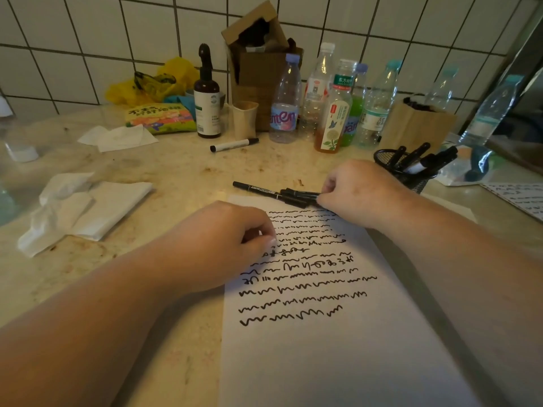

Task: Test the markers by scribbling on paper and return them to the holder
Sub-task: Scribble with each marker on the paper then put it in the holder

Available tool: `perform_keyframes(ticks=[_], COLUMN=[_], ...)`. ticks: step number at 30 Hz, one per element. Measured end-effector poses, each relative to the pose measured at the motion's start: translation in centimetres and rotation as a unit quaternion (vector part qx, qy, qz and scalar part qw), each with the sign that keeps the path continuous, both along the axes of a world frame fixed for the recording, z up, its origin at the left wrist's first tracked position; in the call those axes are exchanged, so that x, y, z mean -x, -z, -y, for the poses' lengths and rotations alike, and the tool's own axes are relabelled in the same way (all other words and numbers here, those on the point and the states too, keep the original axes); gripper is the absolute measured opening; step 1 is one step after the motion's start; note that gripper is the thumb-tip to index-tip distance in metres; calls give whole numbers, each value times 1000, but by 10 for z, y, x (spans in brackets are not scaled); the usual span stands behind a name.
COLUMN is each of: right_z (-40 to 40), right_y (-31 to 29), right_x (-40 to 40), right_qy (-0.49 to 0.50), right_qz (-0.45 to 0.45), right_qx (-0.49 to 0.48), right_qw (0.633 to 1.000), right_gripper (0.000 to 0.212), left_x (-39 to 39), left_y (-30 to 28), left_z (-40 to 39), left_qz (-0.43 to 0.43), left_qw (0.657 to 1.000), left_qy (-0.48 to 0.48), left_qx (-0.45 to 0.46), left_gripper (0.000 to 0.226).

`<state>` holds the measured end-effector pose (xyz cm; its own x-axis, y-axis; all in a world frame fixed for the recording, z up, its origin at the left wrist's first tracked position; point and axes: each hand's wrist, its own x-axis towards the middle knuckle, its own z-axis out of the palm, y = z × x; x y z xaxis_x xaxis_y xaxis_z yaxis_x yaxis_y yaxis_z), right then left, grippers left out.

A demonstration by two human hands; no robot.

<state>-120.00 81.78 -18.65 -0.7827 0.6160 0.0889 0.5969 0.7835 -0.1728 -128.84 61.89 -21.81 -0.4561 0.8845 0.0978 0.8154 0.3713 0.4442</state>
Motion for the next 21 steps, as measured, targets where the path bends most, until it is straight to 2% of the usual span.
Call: perform_keyframes(ticks=[3, 5, 7, 9, 13, 15, 18, 21], right_z=[17, 21, 23, 21, 18, 19, 21, 20], right_y=[-10, -10, -2, 9, 23, 25, 28, 28], right_x=[-28, -45, -56, -63, -63, -62, -60, -60], right_qy=[-5, -31, -83, -144, -220, -238, -255, -281], right_qz=[-11, -71, -148, -192, -232, -249, -267, -266], right_qx=[27, 152, 346, 441, 478, 511, 502, 494], right_qw=[1000, 985, 923, 865, 818, 788, 782, 779], right_gripper=[12, 9, 8, 11, 6, 17, 24, 12], left_x=[-1, -2, -5, -9, -14, -15, -15, -15], left_y=[1, 1, 0, -2, -4, -3, -3, -6], left_z=[-1, -2, -3, -4, -6, -5, -4, -3], left_qz=[-1, 7, 23, 35, 31, 32, 48, 106], left_qw=[1000, 1000, 1000, 999, 998, 998, 997, 991], left_qy=[4, 8, 17, 30, 46, 51, 57, 80], left_qx=[1, -1, -6, -8, 3, -5, -31, -18], left_gripper=[17, 19, 22, 28, 32, 28, 20, 15])
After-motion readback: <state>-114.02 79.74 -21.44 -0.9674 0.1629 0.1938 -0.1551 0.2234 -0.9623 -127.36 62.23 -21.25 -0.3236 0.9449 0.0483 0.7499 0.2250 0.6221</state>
